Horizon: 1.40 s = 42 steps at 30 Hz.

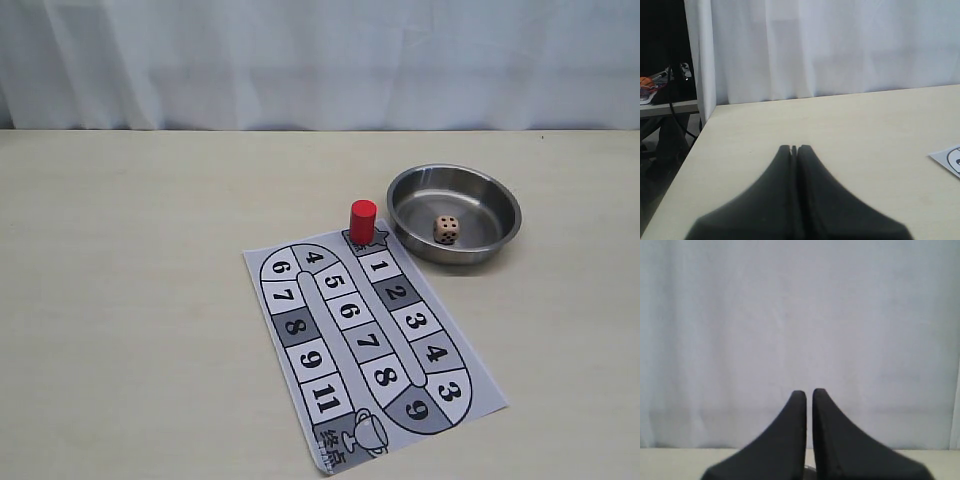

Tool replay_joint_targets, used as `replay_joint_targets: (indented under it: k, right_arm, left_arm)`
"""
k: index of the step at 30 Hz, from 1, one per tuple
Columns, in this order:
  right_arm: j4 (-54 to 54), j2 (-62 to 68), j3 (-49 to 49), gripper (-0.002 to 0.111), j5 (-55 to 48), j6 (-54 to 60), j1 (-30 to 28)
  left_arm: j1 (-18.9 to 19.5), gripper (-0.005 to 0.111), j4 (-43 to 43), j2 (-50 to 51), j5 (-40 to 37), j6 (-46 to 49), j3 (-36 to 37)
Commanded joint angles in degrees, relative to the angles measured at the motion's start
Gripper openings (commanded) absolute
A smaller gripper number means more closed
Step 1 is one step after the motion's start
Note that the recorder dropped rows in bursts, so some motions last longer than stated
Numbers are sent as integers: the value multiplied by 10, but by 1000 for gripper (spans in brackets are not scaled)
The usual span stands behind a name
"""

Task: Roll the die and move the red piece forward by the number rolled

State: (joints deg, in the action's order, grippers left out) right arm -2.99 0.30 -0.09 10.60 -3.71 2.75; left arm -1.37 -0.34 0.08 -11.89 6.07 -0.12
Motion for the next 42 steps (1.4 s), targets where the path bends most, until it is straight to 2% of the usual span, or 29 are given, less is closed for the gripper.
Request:
replay_joint_targets:
  k: [1, 7, 9, 13, 21, 26, 27, 29, 30, 37, 42]
  right_arm:
    - [60, -3, -40, 4, 7, 1, -2]
    - [58, 9, -249, 4, -223, 1, -2]
    - [34, 52, -317, 4, -305, 1, -2]
    - [19, 181, -413, 4, -380, 2, -2]
    - [21, 346, -472, 7, -398, 46, -2]
    - [21, 429, -481, 30, -388, 65, -1]
    - [21, 467, -488, 41, -388, 78, -1]
    - [21, 523, -505, 52, -390, 80, 0]
    - [22, 541, -513, 54, -390, 80, 0]
    - [39, 723, -611, 56, -396, 131, 0]
    - [42, 883, -718, 56, -462, 131, 0]
  left_arm:
    - [0, 0, -3, -1, 6, -3, 1]
    - [0, 0, -3, -1, 6, -3, 1]
    - [0, 0, -3, -1, 6, -3, 1]
    - [0, 0, -3, -1, 6, -3, 1]
    - [0, 0, -3, -1, 6, -3, 1]
    - [0, 0, -3, -1, 6, -3, 1]
    - [0, 0, -3, -1, 6, -3, 1]
    - [0, 0, -3, -1, 5, -3, 1]
    - [0, 0, -2, -1, 6, -3, 1]
    - [0, 0, -2, -1, 6, -3, 1]
    - [0, 0, -2, -1, 6, -3, 1]
